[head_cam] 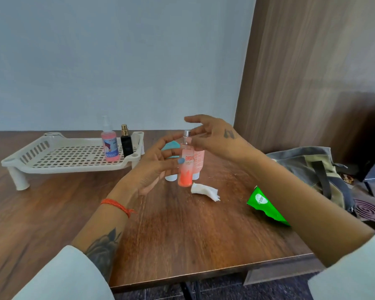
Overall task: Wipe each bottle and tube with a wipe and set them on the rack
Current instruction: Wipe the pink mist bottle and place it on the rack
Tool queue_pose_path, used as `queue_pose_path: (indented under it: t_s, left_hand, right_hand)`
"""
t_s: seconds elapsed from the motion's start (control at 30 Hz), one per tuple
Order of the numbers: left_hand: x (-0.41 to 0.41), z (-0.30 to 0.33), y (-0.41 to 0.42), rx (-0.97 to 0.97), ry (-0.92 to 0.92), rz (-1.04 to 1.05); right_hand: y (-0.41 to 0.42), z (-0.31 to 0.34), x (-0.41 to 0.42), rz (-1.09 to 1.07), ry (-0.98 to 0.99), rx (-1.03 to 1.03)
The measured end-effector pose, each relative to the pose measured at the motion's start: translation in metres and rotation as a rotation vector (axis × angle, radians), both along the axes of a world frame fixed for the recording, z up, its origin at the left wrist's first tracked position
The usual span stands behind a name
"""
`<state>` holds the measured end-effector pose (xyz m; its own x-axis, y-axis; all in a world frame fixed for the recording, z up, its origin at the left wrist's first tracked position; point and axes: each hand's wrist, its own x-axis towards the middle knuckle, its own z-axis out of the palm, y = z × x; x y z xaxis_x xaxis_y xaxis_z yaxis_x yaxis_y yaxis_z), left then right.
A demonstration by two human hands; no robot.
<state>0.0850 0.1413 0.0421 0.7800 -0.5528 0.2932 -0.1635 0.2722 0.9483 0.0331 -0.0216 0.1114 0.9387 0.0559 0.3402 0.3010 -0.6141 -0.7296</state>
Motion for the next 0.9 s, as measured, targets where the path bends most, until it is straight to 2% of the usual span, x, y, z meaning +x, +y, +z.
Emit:
queue_pose_path:
  t_s: [0.13,0.33,0.53,0.63,0.8,0.9]
  left_hand:
    - [0.0,0.002,0.001,0.03,0.009,0.008]
    - [-0.001,0.005,0.008,0.018,0.034,0.005]
    - [0.0,0.016,0.042,-0.043,-0.032,0.068]
    - [0.005,0.029,0.065,-0.041,-0.095,0.199]
    - [0.028,0.045,0.105,-0.034,-0.238,0.548]
    - [0.044,0.042,0.127,-0.08,-0.252,0.703]
  right_hand:
    - [0.005,0.011,0.006,0.013,0.009,-0.134]
    - [0.009,0.021,0.006,0.067,0.032,-0.103]
    - [0.033,0.032,0.017,0.091,-0.064,-0.162]
    - [0.051,0.039,0.027,0.105,-0.113,-0.161]
    - [0.083,0.05,0.046,0.137,-0.141,-0.134]
    - [0.103,0.058,0.059,0.155,-0.163,-0.108]
